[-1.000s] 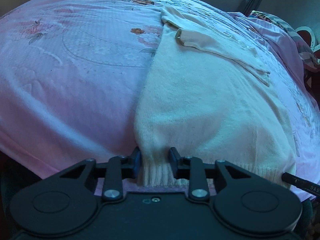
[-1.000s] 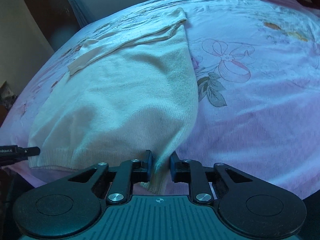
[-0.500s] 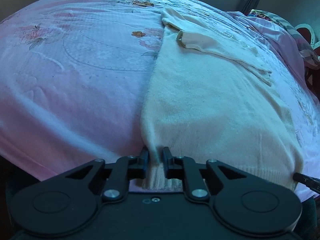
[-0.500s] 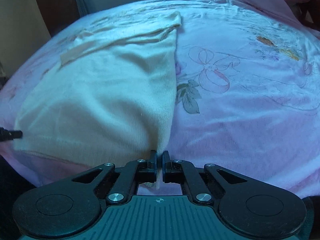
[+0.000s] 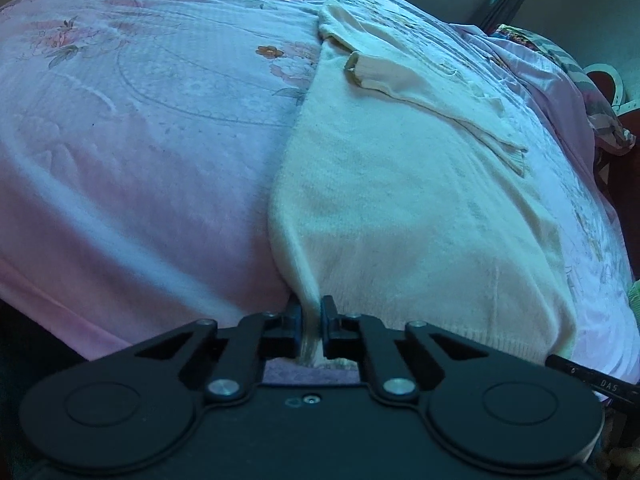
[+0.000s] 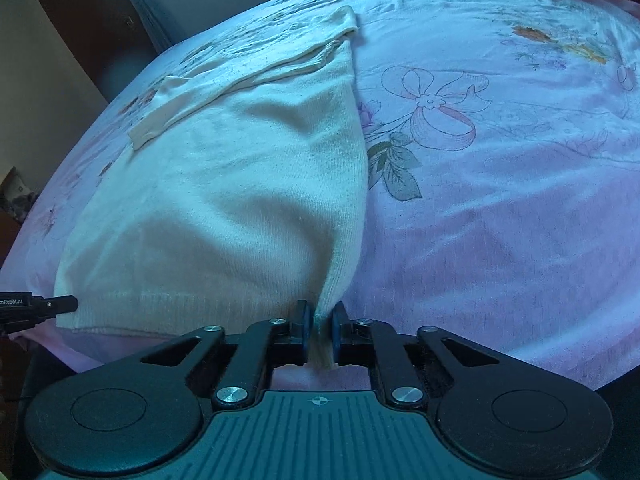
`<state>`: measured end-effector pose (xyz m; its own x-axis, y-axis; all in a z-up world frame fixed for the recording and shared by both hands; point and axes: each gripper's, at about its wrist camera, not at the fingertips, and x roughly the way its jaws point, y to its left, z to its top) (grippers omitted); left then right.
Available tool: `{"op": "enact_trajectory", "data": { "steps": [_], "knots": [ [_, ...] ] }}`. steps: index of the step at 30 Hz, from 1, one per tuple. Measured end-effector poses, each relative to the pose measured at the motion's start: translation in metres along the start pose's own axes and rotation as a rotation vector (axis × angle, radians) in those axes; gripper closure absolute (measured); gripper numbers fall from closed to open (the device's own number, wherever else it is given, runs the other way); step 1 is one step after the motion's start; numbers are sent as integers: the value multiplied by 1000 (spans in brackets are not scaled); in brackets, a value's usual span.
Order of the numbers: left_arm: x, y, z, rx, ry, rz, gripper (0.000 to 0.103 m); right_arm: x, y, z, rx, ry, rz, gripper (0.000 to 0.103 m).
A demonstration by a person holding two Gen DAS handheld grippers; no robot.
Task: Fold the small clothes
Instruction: 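Grasp the ribbed sweater hem with the right gripper while the left gripper grasps it too, then lift the hem with both grippers and fold it toward the collar, then release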
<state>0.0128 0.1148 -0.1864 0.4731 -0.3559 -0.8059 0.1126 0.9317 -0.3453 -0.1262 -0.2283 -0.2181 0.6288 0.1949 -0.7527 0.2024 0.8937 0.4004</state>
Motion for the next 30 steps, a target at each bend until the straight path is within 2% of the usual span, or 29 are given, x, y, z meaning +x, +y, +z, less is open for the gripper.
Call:
{"op": "enact_trajectory", "data": {
  "steps": [4, 8, 12, 16, 18, 20, 22, 23, 24, 25, 26, 27, 30],
  "knots": [
    [-11, -6, 19, -30, -35, -79, 97, -9, -4, 16, 75, -28, 97, 98],
    [-13, -16, 58, -42, -92, -123, 97, -16, -3, 53, 138, -102, 157, 98],
    [3, -24, 106, -52, -140, -122, 97, -7, -4, 98, 164, -169, 159, 99],
    [43, -30, 147, -67, -117, -90, 96, 22, -12, 143, 202, -200, 123, 99],
    [67, -37, 159, -32, -88, -29, 91, 40, -15, 158, 195, -192, 90, 98],
    [83, -39, 166, -20, -50, -1, 80, 56, -15, 169, 186, -158, 61, 98],
    [82, -34, 169, -42, -37, -23, 78, 61, -19, 173, 179, -157, 64, 98],
    [77, -32, 171, -45, -42, -43, 68, 59, -21, 174, 173, -173, 74, 96],
    [71, -30, 172, -34, -61, -51, 59, 57, -22, 175, 164, -184, 74, 93],
    [64, -29, 172, -17, -87, -38, 41, 55, -21, 176, 147, -194, 62, 70],
    [58, -29, 172, 3, -118, -17, 28, 54, -21, 177, 129, -203, 51, 33],
    [52, -29, 173, 24, -146, -3, 27, 53, -20, 178, 113, -220, 35, 22],
    [51, -31, 174, 101, -153, 28, 33, 52, -15, 179, 62, -242, 13, 21]
  ]
}}
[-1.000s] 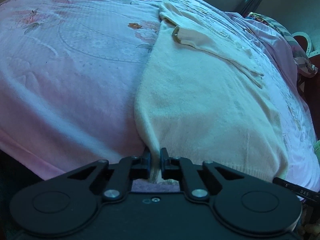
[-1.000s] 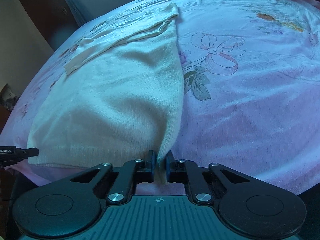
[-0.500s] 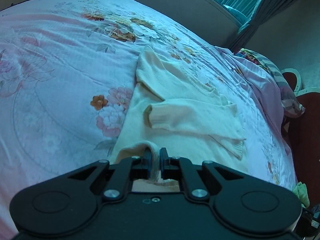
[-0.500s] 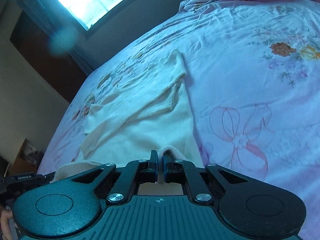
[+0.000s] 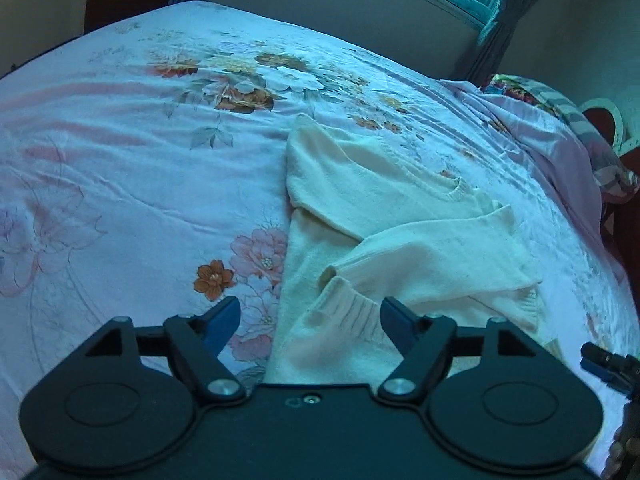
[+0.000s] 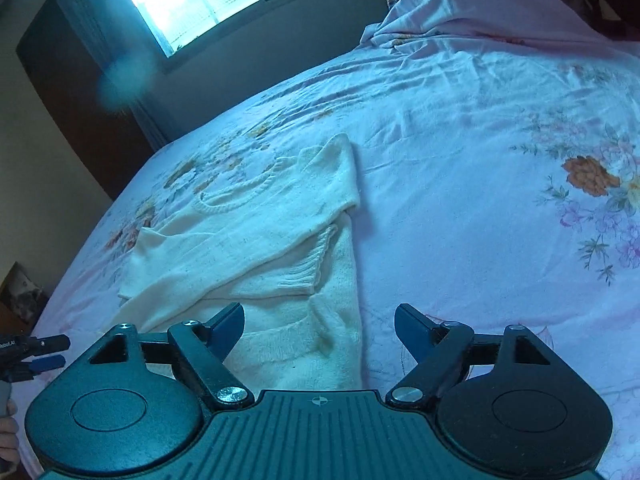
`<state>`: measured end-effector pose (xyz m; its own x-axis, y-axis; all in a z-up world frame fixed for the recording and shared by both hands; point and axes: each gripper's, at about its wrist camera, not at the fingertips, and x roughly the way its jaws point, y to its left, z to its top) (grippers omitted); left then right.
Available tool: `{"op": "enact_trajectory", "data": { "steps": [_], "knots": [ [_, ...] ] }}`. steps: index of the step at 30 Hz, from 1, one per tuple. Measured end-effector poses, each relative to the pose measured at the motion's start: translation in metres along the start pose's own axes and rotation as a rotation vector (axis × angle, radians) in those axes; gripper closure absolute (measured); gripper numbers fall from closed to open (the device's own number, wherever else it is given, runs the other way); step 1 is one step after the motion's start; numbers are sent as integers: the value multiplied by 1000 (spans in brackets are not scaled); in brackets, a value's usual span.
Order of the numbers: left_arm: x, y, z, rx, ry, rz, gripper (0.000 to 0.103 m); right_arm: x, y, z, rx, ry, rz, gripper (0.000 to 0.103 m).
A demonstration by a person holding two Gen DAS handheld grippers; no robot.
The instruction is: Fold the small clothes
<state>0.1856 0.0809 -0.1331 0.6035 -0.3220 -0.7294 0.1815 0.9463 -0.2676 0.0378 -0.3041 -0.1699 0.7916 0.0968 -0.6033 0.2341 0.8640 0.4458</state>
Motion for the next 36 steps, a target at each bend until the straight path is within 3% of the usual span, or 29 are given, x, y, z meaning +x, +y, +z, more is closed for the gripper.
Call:
{"op": "enact_trajectory", "data": {
  "steps": [3, 5, 7, 10, 12, 13, 14, 19, 20, 21, 31, 36],
  "knots": [
    [11, -6, -5, 86, 26, 7, 53, 8, 9, -5, -72, 21, -27, 23],
    [19, -14, -8, 160, 30, 29, 64, 14, 14, -10, -114, 38, -44, 36],
    [26, -20, -10, 206, 30, 45, 66, 20, 16, -13, -135, 54, -55, 45],
    [34, -25, -8, 239, 29, 42, 66, 26, 13, -13, -134, 64, -52, 47],
    [40, -28, -8, 264, 41, 36, 66, 29, 14, -12, -146, 69, -49, 56],
    [44, -29, -9, 275, 56, 30, 74, 32, 14, -11, -153, 83, -44, 65],
    [48, -29, -10, 284, 78, 22, 85, 34, 14, -11, -158, 93, -36, 68],
    [47, -28, -15, 280, 76, 18, 97, 41, 12, -12, -184, 122, -15, 69],
    [46, -27, -15, 273, 77, 11, 98, 41, 14, -12, -204, 132, -2, 89],
    [46, -27, -15, 267, 77, 6, 98, 42, 16, -13, -220, 139, 5, 100],
    [49, -33, -17, 308, 78, 28, 97, 52, 20, -13, -264, 176, 23, 100],
    [32, -31, -19, 262, 27, 12, 99, 38, 18, -13, -215, 128, 35, 100]
  ]
}}
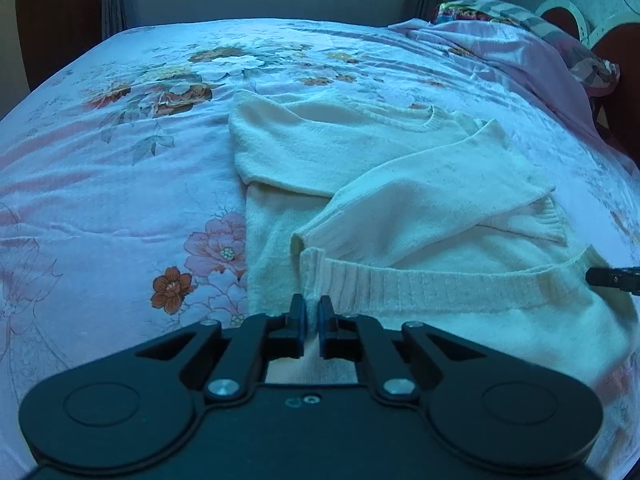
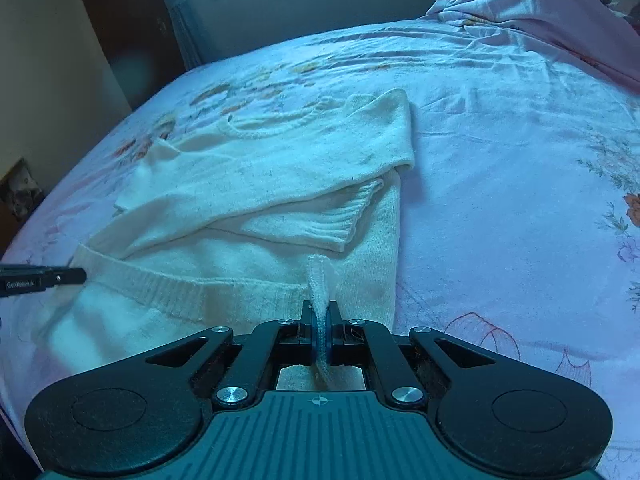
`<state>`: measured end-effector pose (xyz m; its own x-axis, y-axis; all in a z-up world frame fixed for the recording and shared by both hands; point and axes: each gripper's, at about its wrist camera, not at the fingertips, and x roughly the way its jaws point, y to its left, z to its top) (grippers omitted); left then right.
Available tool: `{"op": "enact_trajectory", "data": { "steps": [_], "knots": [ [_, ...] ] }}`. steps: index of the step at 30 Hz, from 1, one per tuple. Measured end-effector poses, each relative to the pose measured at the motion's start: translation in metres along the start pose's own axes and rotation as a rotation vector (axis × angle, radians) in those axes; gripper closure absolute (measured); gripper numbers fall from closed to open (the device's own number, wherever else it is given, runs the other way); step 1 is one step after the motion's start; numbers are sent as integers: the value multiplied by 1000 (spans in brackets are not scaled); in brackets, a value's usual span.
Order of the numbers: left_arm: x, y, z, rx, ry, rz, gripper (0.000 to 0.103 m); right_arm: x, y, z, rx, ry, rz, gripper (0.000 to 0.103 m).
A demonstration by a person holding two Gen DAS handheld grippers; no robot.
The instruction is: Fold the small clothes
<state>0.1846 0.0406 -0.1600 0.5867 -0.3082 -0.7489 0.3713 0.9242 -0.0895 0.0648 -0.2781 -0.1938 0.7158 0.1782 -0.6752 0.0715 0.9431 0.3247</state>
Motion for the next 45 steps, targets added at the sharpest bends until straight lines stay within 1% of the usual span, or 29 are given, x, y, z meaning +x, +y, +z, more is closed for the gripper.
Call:
{"op": "enact_trajectory", "data": {
  "steps": [4, 7, 13, 18, 24, 27, 30, 33, 36, 37, 38, 39, 40, 41, 43, 45],
  "knots": [
    [-16, 2, 4, -45, -57, -13, 99, -14, 4, 3, 22, -53, 12, 100],
    [-27, 0, 12, -49, -98, -28, 99, -25, 7, 10, 23, -87, 20, 100],
    [-37, -1, 34, -87, -169, -42, 99, -41, 10, 31, 28, -175, 21, 100],
    [-30, 1, 61, -109, -207, -37, 99, -39, 7, 55, 29, -221, 13, 100],
    [-8, 6, 95, -138, -227, -10, 100, -18, -2, 88, 28, -240, 0, 100],
    [8, 11, 110, -164, -219, -9, 100, -3, -6, 104, 31, -242, -2, 100],
    [30, 11, 123, -159, -202, 5, 100, 14, -10, 120, 34, -243, -7, 100],
    [53, 12, 131, -164, -174, 8, 100, 36, -13, 136, 23, -235, -15, 100],
    [74, 14, 136, -169, -149, 17, 100, 58, -16, 144, 22, -219, -29, 100],
    [83, 16, 137, -169, -126, 19, 100, 69, -20, 145, 26, -190, -32, 100],
    [93, 17, 135, -164, -91, 26, 100, 82, -24, 145, 42, -138, -25, 100],
    [101, 18, 131, -162, -68, 44, 99, 92, -30, 140, 63, -103, -26, 100],
    [107, 19, 128, -153, -46, 55, 96, 99, -33, 135, 73, -90, -30, 100],
    [111, 21, 124, -145, -26, 62, 91, 104, -37, 130, 82, -68, -26, 100],
    [113, 25, 118, -146, -7, 40, 85, 109, -43, 125, 105, -48, 1, 100],
    [108, 25, 115, -131, -9, 25, 82, 108, -46, 123, 95, -46, -1, 100]
  ]
}}
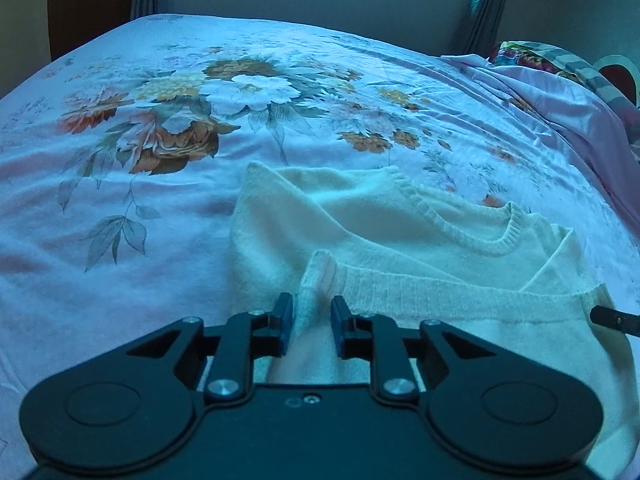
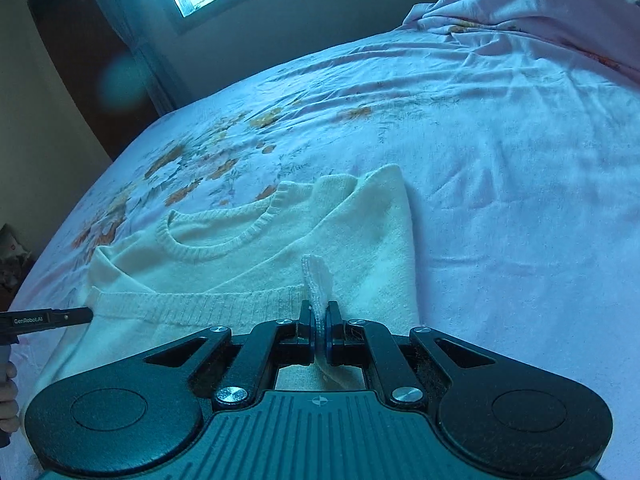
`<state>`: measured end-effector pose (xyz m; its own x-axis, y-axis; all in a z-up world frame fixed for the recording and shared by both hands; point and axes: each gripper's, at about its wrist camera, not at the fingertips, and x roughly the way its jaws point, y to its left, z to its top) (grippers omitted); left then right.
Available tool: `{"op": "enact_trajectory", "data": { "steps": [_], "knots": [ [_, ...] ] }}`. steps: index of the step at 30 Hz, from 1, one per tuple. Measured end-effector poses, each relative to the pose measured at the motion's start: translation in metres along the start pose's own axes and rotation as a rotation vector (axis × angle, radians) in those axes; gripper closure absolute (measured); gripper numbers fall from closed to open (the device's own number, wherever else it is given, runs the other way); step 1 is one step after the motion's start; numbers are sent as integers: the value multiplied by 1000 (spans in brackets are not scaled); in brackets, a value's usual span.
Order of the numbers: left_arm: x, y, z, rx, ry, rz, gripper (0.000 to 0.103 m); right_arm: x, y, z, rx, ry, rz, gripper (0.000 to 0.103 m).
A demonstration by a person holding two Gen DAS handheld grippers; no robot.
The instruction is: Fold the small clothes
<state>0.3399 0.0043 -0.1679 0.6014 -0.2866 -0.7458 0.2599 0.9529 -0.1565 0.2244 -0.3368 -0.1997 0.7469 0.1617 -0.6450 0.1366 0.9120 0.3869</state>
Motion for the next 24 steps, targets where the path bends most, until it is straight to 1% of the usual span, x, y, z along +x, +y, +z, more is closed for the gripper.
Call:
{"op": "enact_trajectory", "data": {
  "steps": [2, 3, 4, 5, 7, 9, 10, 11, 12, 13, 15, 16, 17, 18, 19, 22, 24],
  "knots": [
    [-2, 0, -1, 17, 6, -25, 69, -2, -2, 2, 0, 6, 9, 99],
    [-1, -2, -1, 31, 10, -35, 66, -3, -3, 2, -1, 13, 15, 99],
    [-1, -4, -1, 45, 13, -38, 61, -3, -2, 3, -6, 18, 9, 99],
    [1, -7, -1, 59, 19, -40, 57, -3, -2, 4, -12, 20, 6, 99],
    [6, -11, -2, 75, 25, -29, 57, -2, -3, 4, -18, 24, -6, 98],
    [8, -12, -4, 67, 19, -27, 62, -1, -5, 4, -11, 30, -1, 92],
    [7, -12, -5, 63, 17, -23, 68, -1, -5, 4, -10, 33, 12, 81],
    [8, -12, -5, 64, 23, -24, 82, -1, -4, 4, -16, 35, 20, 67],
    [8, -11, -6, 67, 26, -19, 88, -1, -3, 4, -25, 33, 26, 62],
    [8, -11, -7, 71, 24, -12, 92, -2, 0, 4, -41, 27, 26, 61],
    [7, -9, -7, 70, 21, -7, 96, -1, 7, 4, -85, 15, -7, 61],
    [6, -9, -7, 66, 19, -6, 98, 1, 9, 4, -95, 20, -13, 64],
    [5, -9, -7, 64, 14, -3, 99, 3, 10, 4, -100, 27, -20, 82],
    [4, -10, -6, 68, 5, 6, 99, 4, 11, 3, -107, 37, -27, 93],
    [1, -12, -7, 73, -6, 14, 100, 6, 13, 2, -125, 41, -46, 99],
    [-11, -16, -4, 79, -56, 14, 100, 2, 14, -1, -143, 30, -27, 100],
    [-22, -16, 2, 62, -94, -3, 100, -9, 19, 2, -162, -7, -9, 100]
  ]
}}
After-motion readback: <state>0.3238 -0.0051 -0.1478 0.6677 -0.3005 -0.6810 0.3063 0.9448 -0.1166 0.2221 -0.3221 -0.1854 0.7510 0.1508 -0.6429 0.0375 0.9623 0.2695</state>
